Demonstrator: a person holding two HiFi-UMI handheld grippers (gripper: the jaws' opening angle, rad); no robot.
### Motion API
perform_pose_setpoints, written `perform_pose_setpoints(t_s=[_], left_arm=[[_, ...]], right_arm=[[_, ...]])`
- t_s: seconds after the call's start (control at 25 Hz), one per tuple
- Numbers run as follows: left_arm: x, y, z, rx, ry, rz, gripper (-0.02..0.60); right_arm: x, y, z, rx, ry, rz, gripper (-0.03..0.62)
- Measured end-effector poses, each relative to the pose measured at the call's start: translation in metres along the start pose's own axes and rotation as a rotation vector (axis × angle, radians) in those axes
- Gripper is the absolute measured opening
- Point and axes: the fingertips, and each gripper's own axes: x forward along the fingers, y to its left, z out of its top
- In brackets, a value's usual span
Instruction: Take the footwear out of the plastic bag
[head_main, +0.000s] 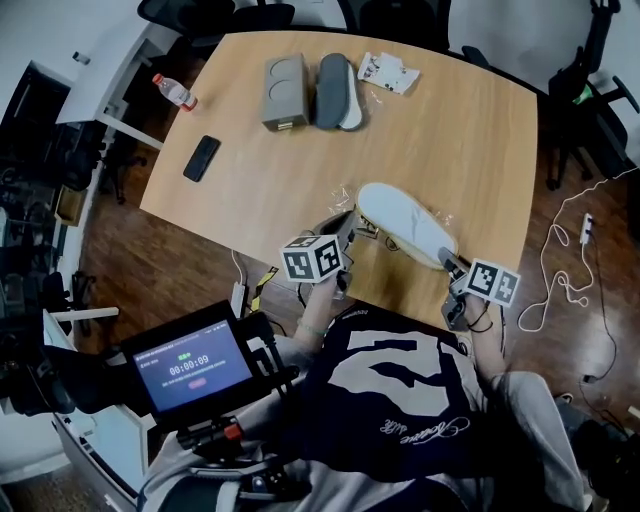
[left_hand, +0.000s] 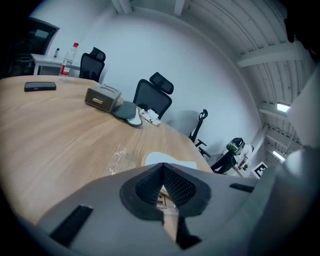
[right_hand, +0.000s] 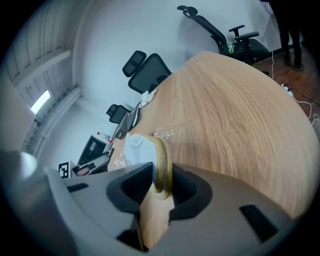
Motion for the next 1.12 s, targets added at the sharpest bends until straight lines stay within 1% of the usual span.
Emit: perform_pose_setpoints(t_s=[0.08, 0.12, 0.2, 0.28, 0.32, 0.36, 0.44, 0.56, 0.64, 0.68, 0.76, 0.92, 1.04, 1.12], left_arm=[[-0.002, -0.006, 0.003, 0.013, -0.002, -0.023, 0.003], [-0.003, -0.008, 0.003, 0.018, 0.003, -0.032, 0.005], [-0.004, -0.01, 0.0, 0.026, 0.017, -0.045, 0.003], [-0.005, -0.009, -0.003, 0.03, 0.033, -0.056, 0.003], [-0.006, -0.009, -0.004, 0.034, 0.039, -0.063, 0.003], [-0.005, -0.01, -0.005, 0.039, 0.045, -0.071, 0.003], [-0.003, -0.015, -0.01, 0.055, 0.055, -0.096, 0.003], [-0.001, -0.031, -0.02, 0.09, 0.067, -0.153, 0.003], [-0.001, -0.041, -0.019, 0.111, 0.07, -0.187, 0.003], [-0.001, -0.045, -0.017, 0.118, 0.07, -0.2, 0.003], [-0.001, -0.055, -0.016, 0.129, 0.067, -0.223, 0.003], [-0.008, -0.083, -0.026, 0.148, 0.066, -0.264, 0.003], [-0.017, -0.104, -0.031, 0.164, 0.044, -0.265, 0.003], [-0.021, -0.119, -0.033, 0.17, 0.017, -0.249, 0.003]], right_arm=[[0.001, -0.004, -0.001, -0.021, -0.005, -0.024, 0.101], [-0.001, -0.006, -0.001, -0.047, -0.003, -0.051, 0.122], [-0.006, -0.011, 0.0, -0.132, 0.003, -0.136, 0.168], [-0.013, -0.013, 0.001, -0.221, 0.002, -0.214, 0.188], [-0.017, -0.014, 0.002, -0.252, -0.006, -0.241, 0.189], [-0.021, -0.015, 0.003, -0.269, -0.018, -0.26, 0.194], [-0.03, -0.018, 0.004, -0.261, -0.051, -0.268, 0.196], [-0.048, -0.018, -0.001, -0.176, -0.106, -0.219, 0.196], [-0.054, -0.008, 0.001, -0.127, -0.147, -0.174, 0.196], [-0.055, -0.001, 0.003, -0.118, -0.161, -0.155, 0.195], [-0.058, 0.007, 0.006, -0.132, -0.177, -0.135, 0.195], [-0.073, 0.017, 0.005, -0.191, -0.196, -0.098, 0.192], [-0.088, 0.028, 0.006, -0.202, -0.211, -0.026, 0.189], [-0.098, 0.034, 0.005, -0.213, -0.21, 0.024, 0.186]])
